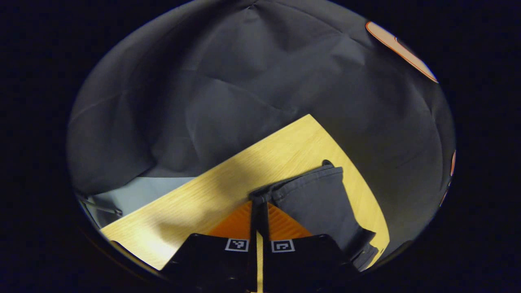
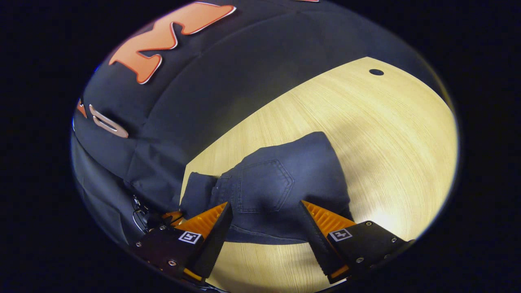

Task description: Grasp the waist and the cuffs of the jeans and fold them to make the two legs overlap; first hold the waist and fold one-third of the jeans toward the cuffs, then hold the cuffs and fold the remaining one-third in the same direction to finish folding.

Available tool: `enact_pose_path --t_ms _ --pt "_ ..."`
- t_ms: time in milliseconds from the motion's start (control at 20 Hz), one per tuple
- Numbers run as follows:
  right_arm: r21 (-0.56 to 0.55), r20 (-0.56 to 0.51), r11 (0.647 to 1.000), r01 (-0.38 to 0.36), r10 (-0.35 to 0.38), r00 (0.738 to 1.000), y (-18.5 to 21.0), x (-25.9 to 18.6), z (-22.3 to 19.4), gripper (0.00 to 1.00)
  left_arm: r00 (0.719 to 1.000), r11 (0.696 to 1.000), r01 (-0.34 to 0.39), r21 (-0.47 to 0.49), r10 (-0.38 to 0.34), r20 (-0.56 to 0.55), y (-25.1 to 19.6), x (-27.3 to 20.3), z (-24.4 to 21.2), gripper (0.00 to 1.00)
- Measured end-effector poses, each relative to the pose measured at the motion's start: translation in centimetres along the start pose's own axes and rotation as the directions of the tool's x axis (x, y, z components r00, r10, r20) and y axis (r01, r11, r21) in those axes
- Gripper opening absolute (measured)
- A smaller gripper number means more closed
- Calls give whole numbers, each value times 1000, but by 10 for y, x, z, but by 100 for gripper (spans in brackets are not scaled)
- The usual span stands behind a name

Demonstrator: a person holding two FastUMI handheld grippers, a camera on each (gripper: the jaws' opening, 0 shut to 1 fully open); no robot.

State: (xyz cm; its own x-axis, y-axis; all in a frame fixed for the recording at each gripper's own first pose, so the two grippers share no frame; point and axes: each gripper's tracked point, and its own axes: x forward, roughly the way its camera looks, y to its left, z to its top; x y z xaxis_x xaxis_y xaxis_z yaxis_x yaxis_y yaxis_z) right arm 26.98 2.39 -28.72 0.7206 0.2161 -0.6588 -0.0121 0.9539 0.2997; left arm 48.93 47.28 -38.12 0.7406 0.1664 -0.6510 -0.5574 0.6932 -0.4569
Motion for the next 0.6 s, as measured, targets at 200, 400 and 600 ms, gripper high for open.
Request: enact_pose_path --t_ms 200,400,600 --pt "20 -8 1000 8 -8 1000 -7 -4 -3 98 991 991 125 -41 -127 -36 -25 -18 -18 1" --pt "33 -25 999 -20 21 999 -7 -9 -10 98 969 966 245 -81 -247 -23 -48 -33 -11 1" --pt "31 -35 999 -25 26 999 -12 -16 -17 98 960 910 243 -336 -274 -49 -41 -34 -16 1"
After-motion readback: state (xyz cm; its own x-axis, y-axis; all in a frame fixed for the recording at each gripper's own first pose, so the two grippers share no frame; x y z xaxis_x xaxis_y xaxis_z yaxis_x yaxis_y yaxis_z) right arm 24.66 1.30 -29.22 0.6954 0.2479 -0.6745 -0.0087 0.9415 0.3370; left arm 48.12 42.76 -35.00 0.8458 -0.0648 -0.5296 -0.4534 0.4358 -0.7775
